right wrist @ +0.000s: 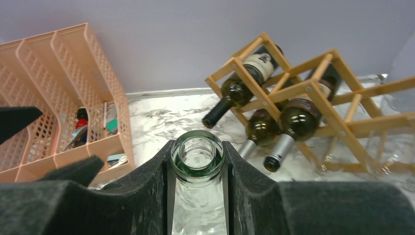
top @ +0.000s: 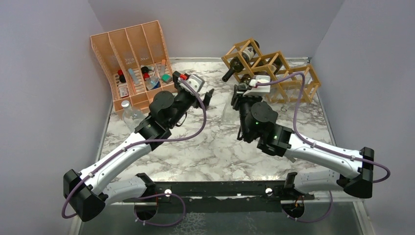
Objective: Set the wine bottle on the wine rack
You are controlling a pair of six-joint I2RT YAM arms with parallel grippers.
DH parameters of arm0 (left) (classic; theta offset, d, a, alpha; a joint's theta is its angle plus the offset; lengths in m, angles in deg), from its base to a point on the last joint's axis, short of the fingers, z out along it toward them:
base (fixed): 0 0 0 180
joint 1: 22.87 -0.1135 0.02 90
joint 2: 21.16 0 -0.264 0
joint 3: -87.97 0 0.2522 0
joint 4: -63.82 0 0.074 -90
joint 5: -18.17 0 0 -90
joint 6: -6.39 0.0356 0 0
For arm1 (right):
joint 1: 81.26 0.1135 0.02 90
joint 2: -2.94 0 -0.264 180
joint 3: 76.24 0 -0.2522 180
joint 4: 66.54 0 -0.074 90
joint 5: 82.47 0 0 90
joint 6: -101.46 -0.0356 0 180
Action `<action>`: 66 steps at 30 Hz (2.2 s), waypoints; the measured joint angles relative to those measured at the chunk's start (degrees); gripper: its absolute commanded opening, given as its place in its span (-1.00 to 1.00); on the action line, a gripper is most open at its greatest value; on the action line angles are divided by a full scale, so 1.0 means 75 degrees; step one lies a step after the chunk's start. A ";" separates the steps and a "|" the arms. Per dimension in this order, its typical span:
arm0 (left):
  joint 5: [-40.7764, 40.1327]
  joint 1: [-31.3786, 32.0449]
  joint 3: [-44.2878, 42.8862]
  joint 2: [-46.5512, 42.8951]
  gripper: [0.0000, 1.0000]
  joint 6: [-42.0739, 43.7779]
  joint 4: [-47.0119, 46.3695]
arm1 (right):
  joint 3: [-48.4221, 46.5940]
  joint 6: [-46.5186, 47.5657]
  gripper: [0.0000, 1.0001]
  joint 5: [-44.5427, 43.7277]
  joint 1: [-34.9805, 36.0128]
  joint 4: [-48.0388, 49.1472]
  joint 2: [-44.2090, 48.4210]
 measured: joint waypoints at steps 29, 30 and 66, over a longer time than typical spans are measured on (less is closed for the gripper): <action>0.6365 -0.0061 0.0484 0.1923 0.37 -0.0539 -0.1580 | 0.0545 -0.0822 -0.98 0.1830 0.0003 -0.0845 0.1883; 0.6263 -0.0061 0.0493 0.1923 0.23 -0.0539 -0.1676 | 0.0548 -0.0863 -0.97 0.1888 0.0003 -0.0871 0.1891; 0.6997 -0.0076 0.0761 0.1915 -1.00 0.8542 -0.1816 | -0.1699 -0.3115 0.47 0.3923 -0.0038 -0.7819 0.1445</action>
